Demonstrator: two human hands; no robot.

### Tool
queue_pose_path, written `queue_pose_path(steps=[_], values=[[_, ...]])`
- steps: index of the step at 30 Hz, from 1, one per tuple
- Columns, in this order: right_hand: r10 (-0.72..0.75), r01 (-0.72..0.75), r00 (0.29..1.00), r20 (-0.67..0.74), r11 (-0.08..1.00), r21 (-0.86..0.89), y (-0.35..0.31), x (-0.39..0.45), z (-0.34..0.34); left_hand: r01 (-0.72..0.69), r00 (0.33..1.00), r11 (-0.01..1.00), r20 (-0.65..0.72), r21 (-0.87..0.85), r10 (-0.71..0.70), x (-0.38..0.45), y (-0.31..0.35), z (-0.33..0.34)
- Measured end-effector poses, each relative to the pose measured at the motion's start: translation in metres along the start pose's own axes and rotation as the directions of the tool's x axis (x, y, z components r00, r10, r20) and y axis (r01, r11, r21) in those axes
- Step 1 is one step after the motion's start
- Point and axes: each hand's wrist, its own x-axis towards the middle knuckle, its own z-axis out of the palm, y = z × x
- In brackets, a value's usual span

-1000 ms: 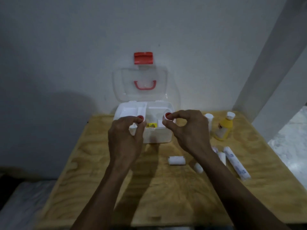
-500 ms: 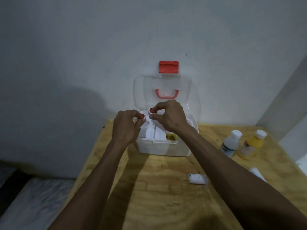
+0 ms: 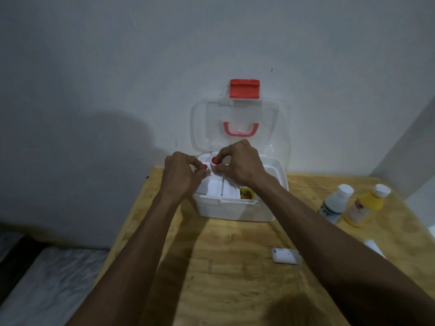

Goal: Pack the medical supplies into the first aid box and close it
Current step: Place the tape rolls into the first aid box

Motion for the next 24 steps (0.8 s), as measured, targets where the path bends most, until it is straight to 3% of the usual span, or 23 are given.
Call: queue_pose_path(steps=[15,24], values=[[-0.022,0.023,0.998,0.054,0.999,-0.025,-0.005,-0.004,-0.004,0.01,0.999,1.0,0.037,-0.027,-0.009,-0.004,-0.007,-0.002],[0.006,-0.007,0.999,0.049,1.0,0.016,-0.004,-0.012,-0.014,-0.056,0.998,0.997,-0.035,-0.043,0.055,-0.013,-0.005,-0.006]])
